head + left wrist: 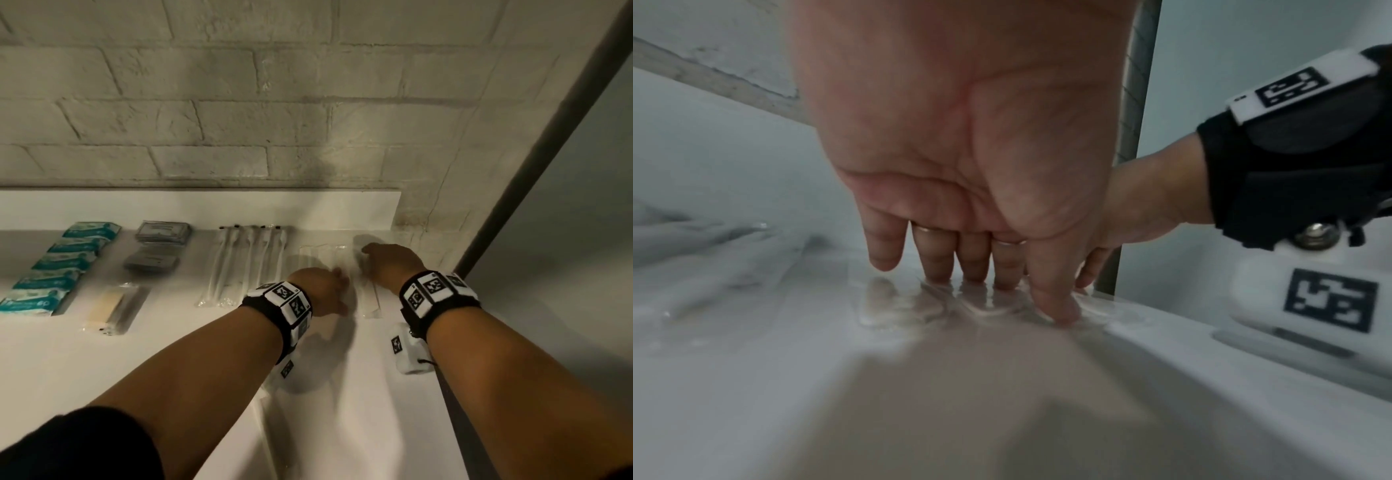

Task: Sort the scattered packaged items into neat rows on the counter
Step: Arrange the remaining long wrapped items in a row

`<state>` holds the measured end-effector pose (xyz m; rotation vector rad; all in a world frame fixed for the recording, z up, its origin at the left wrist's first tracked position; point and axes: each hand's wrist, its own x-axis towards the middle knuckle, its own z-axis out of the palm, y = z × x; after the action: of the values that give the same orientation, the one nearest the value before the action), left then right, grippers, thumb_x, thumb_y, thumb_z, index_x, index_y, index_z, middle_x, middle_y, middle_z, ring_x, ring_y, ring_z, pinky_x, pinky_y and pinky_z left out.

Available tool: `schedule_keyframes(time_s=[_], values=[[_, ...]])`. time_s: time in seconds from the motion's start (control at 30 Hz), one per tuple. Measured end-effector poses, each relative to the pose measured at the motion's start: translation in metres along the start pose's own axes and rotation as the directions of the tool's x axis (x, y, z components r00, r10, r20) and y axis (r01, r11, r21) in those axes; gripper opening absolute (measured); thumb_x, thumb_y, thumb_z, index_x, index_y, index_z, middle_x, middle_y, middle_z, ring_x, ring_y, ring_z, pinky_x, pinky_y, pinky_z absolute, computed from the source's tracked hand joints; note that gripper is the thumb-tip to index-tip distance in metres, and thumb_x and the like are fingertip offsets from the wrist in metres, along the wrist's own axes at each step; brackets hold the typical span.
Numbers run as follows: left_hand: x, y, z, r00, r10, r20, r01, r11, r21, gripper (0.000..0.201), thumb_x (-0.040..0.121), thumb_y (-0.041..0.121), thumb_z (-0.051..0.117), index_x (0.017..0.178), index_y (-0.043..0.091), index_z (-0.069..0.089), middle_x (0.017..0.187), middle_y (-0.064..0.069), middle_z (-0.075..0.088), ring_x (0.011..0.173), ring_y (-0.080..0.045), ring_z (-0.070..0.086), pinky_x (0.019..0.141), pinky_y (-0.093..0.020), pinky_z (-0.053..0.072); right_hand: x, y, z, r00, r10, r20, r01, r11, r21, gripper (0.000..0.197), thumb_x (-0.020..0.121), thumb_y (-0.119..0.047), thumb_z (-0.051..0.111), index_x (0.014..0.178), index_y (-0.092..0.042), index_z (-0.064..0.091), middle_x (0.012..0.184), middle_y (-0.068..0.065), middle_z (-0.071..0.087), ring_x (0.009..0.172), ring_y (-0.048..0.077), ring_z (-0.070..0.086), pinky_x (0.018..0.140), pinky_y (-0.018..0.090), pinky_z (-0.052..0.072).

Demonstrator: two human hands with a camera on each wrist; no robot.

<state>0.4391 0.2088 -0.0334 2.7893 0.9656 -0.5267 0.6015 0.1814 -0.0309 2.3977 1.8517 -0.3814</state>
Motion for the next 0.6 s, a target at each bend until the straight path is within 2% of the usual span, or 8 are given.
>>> schedule_keyframes(time_s=[0.07,0.13,0.2,0.23,0.33,0.4,0.5,0.6], values=[[0.002,-0.001,-0.005,0.997,0.024,0.075,-0.027,0.999,0.03,0.06,0.097,0.044,0.041,0.147,0.014,0.031,0.154,-0.01,0.031,0.134,-0.031,0.041,0.108,-0.039,0.036,-0.018,0.002,-0.006,1.0,0.006,0.025,-0.008,0.997,0.081,0.046,0.096,-0.022,0.045,0.142,-0.021,0.04,0.14,0.012,0.05,0.123,0.031,0.051,0.099,0.035,0.04],[-0.001,-0.002,-0.012,0.991,0.043,0.128,-0.051,0.997,0.06,0.053,0.101,0.036,0.035,0.146,0.01,0.032,0.151,-0.014,0.036,0.134,-0.03,0.041,0.109,-0.037,0.034,-0.043,-0.01,-0.008,1.0,0.003,-0.011,-0.002,0.999,0.047,0.039,0.093,-0.021,0.051,0.131,-0.011,0.05,0.13,0.016,0.055,0.114,0.033,0.056,0.093,0.036,0.045],[-0.003,-0.003,-0.016,0.99,0.028,0.135,-0.043,0.993,0.11,0.047,0.102,0.031,0.035,0.142,0.007,0.037,0.147,-0.015,0.041,0.132,-0.029,0.042,0.105,-0.033,0.033,-0.076,-0.04,-0.003,0.995,-0.096,0.006,0.096,0.995,-0.011,0.037,0.091,-0.031,0.056,0.12,-0.008,0.058,0.119,0.015,0.059,0.105,0.032,0.059,0.086,0.035,0.048],[-0.003,-0.003,-0.018,0.991,0.023,0.133,-0.041,0.991,0.131,0.048,0.102,0.031,0.035,0.143,0.006,0.036,0.149,-0.016,0.039,0.134,-0.029,0.041,0.106,-0.032,0.032,-0.093,-0.057,0.001,0.982,-0.169,0.081,0.17,0.985,-0.01,0.039,0.091,-0.038,0.057,0.117,-0.01,0.061,0.116,0.012,0.061,0.103,0.03,0.06,0.083,0.034,0.048],[-0.002,-0.002,-0.02,0.987,-0.007,0.163,-0.009,0.995,0.096,0.056,0.102,0.035,0.028,0.153,0.013,0.017,0.16,-0.01,0.017,0.145,-0.027,0.023,0.115,-0.033,0.021,-0.143,-0.107,0.022,0.892,-0.337,0.302,0.343,0.939,0.034,0.063,0.08,-0.066,0.056,0.118,-0.016,0.057,0.114,0.008,0.059,0.1,0.028,0.059,0.081,0.033,0.047],[-0.001,-0.003,-0.021,0.981,-0.028,0.189,0.014,0.997,0.077,0.056,0.102,0.035,0.026,0.153,0.016,0.015,0.161,-0.007,0.013,0.146,-0.027,0.02,0.116,-0.035,0.019,-0.162,-0.13,0.034,0.883,-0.323,0.339,0.351,0.936,-0.024,0.088,0.069,-0.075,0.059,0.131,-0.015,0.045,0.124,0.011,0.052,0.108,0.031,0.056,0.087,0.039,0.046],[-0.003,-0.001,-0.022,0.977,-0.028,0.211,0.008,0.995,0.098,0.054,0.103,0.033,0.025,0.153,0.014,0.016,0.16,-0.007,0.016,0.145,-0.028,0.023,0.117,-0.038,0.021,-0.165,-0.144,0.041,0.908,-0.245,0.34,0.295,0.95,-0.103,0.092,0.068,-0.065,0.069,0.136,-0.011,0.037,0.127,0.013,0.045,0.112,0.032,0.051,0.09,0.043,0.044],[-0.003,-0.002,-0.022,0.973,-0.02,0.23,-0.001,0.996,0.091,0.055,0.102,0.035,0.025,0.152,0.016,0.016,0.16,-0.006,0.016,0.145,-0.029,0.023,0.118,-0.041,0.021,-0.159,-0.126,0.031,0.936,-0.202,0.29,0.23,0.971,-0.067,0.06,0.086,-0.04,0.062,0.132,-0.007,0.041,0.126,0.015,0.046,0.113,0.034,0.051,0.09,0.04,0.044]])
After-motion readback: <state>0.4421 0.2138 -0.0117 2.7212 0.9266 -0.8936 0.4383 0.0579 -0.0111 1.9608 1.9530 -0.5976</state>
